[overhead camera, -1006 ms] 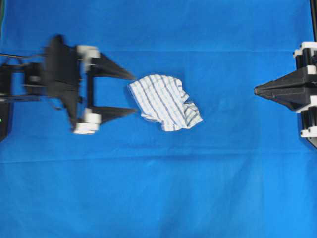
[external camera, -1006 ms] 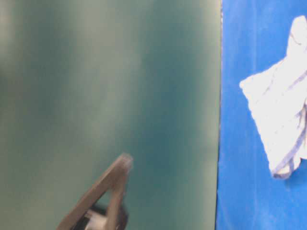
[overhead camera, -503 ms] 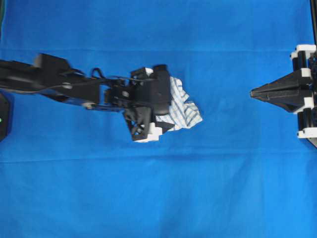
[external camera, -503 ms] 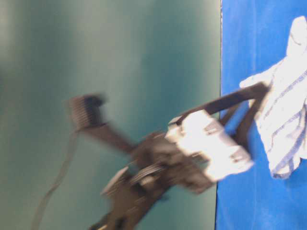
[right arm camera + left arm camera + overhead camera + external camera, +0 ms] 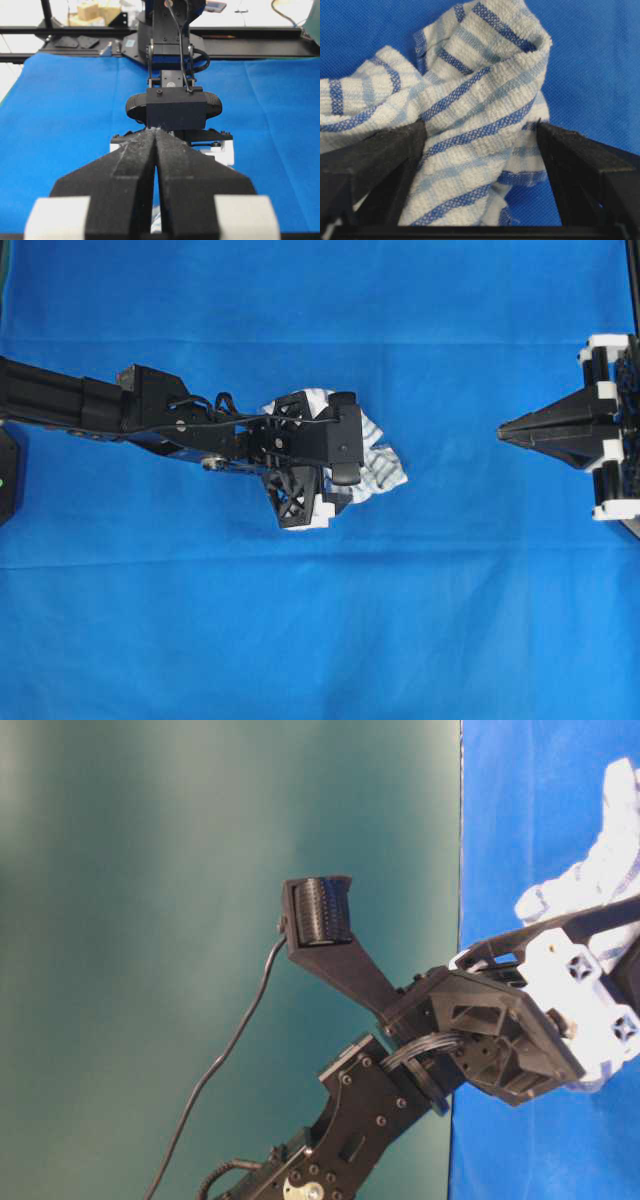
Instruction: Hand over the towel.
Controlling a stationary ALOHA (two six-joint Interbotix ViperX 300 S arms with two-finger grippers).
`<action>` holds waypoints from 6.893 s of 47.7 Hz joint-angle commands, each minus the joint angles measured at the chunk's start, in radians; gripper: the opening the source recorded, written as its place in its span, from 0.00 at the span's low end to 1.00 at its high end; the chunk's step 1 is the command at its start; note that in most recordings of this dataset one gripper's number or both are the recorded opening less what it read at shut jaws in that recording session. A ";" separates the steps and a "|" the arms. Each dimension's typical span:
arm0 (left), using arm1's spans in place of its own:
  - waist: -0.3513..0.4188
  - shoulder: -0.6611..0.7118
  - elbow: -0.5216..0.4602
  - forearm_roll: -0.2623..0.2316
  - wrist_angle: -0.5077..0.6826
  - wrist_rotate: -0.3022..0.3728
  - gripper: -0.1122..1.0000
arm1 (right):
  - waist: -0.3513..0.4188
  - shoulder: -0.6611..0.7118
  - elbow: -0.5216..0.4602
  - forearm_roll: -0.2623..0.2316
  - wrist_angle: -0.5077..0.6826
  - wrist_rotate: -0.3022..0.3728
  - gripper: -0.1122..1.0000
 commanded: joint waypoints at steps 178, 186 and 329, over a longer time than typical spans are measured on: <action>-0.054 -0.689 0.268 -0.006 -0.471 0.046 0.66 | -0.006 0.730 -0.574 -0.025 -0.147 -0.032 0.25; -0.054 -0.744 0.311 -0.006 -0.471 0.048 0.94 | -0.003 0.696 -0.541 -0.025 -0.147 -0.031 0.25; -0.054 -0.930 0.445 -0.006 -0.393 0.048 0.94 | -0.041 0.295 -0.371 -0.091 0.130 0.046 0.73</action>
